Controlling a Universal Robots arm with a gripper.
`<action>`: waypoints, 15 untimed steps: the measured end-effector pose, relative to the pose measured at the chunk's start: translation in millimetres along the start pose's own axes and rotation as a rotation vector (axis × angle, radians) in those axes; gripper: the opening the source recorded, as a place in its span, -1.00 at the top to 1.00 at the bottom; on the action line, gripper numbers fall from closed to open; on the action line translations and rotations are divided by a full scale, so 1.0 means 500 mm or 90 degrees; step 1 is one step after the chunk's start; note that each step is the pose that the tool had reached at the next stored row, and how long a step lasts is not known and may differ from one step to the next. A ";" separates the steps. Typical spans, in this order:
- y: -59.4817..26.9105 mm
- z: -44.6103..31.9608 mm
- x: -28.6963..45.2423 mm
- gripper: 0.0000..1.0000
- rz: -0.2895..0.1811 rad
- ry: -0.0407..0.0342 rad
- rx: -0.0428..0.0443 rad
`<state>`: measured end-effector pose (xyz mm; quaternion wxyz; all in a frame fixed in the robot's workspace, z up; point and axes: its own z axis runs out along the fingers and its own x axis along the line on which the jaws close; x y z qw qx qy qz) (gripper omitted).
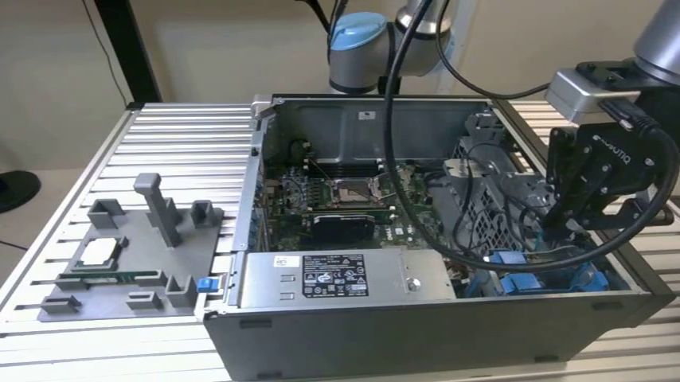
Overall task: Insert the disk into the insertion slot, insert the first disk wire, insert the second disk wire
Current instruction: 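Insert the first disk wire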
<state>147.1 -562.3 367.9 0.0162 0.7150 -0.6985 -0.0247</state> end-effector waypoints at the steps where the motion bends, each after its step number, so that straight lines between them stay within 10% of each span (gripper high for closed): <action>1: -0.002 0.000 0.001 1.00 0.000 0.0001 -0.0035; 15: -0.018 0.013 0.016 1.00 0.000 -0.0001 -0.0103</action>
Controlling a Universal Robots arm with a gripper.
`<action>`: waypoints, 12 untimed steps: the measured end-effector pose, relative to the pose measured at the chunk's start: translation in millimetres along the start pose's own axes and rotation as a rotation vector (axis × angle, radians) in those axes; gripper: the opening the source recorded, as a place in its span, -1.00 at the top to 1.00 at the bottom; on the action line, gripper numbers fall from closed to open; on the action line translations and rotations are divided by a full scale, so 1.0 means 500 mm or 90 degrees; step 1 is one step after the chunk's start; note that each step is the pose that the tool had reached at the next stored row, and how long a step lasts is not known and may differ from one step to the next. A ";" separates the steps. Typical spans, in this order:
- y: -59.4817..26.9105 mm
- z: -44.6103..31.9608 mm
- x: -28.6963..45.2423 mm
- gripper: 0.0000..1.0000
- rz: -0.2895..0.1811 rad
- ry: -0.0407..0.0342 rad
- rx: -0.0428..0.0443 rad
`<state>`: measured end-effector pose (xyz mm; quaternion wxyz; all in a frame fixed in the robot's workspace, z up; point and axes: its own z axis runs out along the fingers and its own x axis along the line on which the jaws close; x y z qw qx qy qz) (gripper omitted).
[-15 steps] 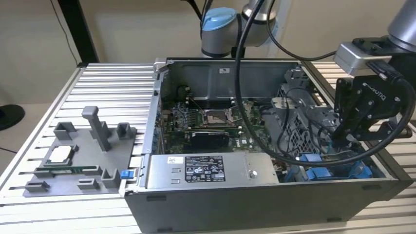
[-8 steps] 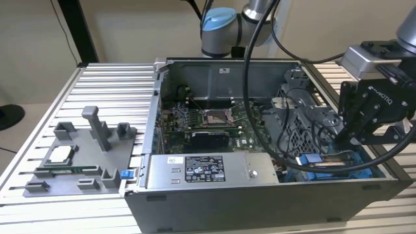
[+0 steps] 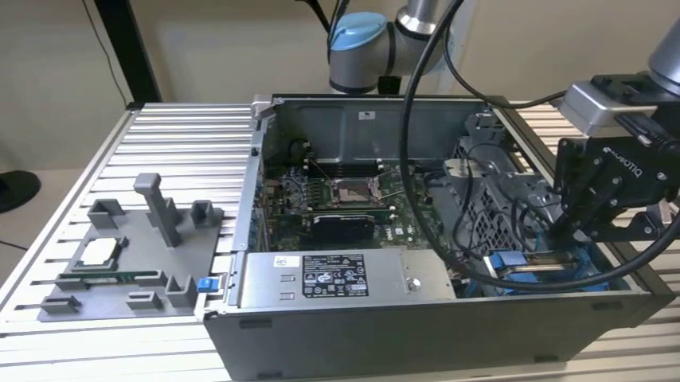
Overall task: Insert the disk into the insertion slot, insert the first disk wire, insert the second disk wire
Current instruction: 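Insert the first disk wire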
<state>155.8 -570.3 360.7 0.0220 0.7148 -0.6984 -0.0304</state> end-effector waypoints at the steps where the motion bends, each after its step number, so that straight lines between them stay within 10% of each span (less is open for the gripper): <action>1: 0.000 0.000 0.000 1.00 0.000 0.0000 0.0000; 12: 0.000 0.004 0.000 1.00 0.000 0.0000 0.0000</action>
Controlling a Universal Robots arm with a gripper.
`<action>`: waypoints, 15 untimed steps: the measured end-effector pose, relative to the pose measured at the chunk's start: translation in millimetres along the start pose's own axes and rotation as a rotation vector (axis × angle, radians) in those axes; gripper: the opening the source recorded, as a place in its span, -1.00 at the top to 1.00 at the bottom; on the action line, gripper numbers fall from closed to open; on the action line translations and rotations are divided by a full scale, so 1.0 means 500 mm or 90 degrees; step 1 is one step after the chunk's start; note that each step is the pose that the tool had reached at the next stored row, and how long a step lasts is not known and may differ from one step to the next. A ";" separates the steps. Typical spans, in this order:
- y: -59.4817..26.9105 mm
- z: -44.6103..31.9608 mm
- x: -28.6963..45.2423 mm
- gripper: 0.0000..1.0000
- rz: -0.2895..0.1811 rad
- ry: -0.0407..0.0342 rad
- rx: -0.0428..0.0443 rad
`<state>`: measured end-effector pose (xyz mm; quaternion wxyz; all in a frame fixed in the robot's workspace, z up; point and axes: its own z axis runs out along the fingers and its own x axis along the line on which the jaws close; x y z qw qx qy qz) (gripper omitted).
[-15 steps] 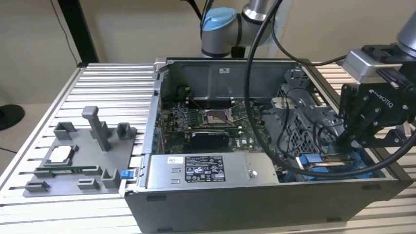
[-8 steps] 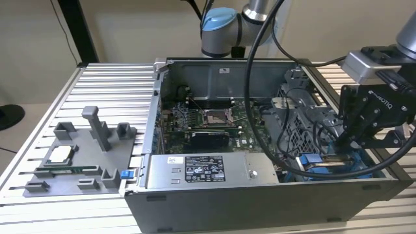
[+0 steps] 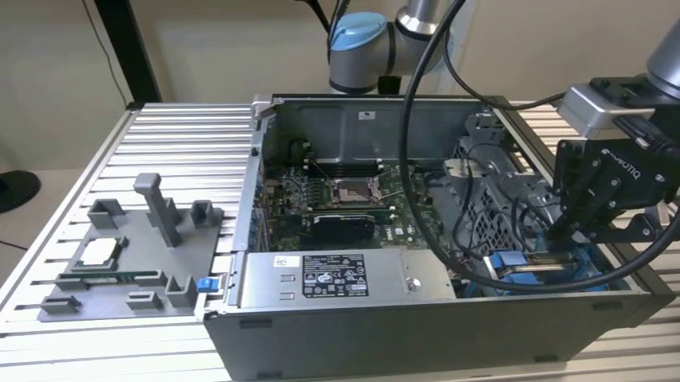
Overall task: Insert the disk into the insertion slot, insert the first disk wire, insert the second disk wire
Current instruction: 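Insert the first disk wire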
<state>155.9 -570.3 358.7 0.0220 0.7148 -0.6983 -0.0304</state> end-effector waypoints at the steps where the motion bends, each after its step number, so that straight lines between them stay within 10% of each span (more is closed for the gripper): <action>1: 0.000 0.000 0.000 1.00 0.000 0.0000 0.0000; 15: -0.024 0.012 0.000 1.00 0.000 -0.0004 0.0000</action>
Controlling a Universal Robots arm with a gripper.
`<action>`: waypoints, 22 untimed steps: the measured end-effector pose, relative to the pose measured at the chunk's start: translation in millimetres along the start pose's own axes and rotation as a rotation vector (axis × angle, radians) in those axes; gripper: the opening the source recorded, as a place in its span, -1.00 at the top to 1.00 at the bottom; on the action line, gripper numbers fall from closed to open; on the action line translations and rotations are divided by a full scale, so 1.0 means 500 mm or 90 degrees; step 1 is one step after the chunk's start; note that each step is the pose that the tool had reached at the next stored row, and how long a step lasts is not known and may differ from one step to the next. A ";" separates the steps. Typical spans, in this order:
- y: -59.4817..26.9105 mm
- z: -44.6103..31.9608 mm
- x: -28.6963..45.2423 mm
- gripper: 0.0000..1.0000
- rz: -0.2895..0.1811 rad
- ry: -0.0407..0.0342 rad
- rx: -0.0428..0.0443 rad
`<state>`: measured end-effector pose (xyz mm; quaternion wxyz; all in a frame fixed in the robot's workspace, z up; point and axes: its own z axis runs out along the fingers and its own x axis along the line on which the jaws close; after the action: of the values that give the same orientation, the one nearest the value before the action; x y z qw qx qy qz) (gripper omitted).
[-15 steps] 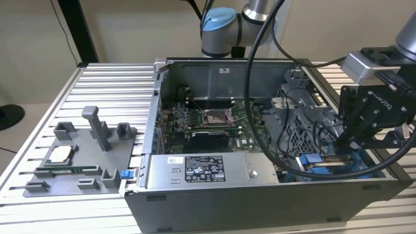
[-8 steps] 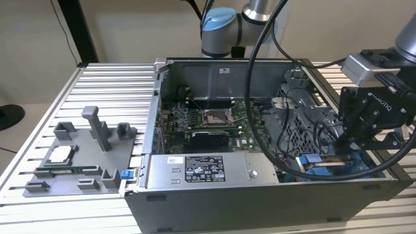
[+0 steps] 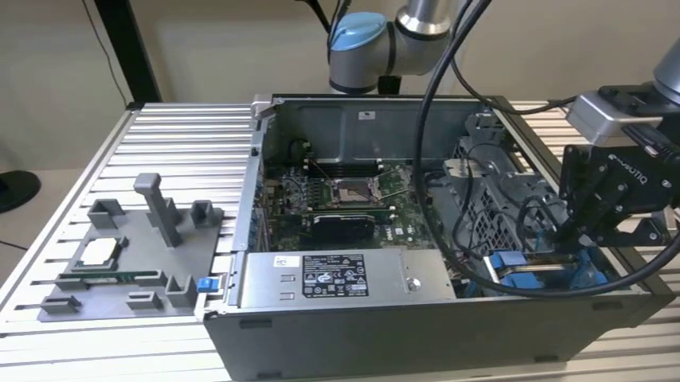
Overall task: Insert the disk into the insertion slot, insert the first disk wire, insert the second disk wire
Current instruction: 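Insert the first disk wire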
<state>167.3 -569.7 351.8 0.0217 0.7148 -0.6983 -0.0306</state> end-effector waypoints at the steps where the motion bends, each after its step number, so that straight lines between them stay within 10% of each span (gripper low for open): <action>1: 0.000 0.001 -0.001 1.00 0.000 0.0000 0.0000; 22: -0.005 0.022 -0.012 1.00 0.001 0.0001 0.0002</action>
<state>168.8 -563.5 340.9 0.0217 0.7143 -0.6988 -0.0304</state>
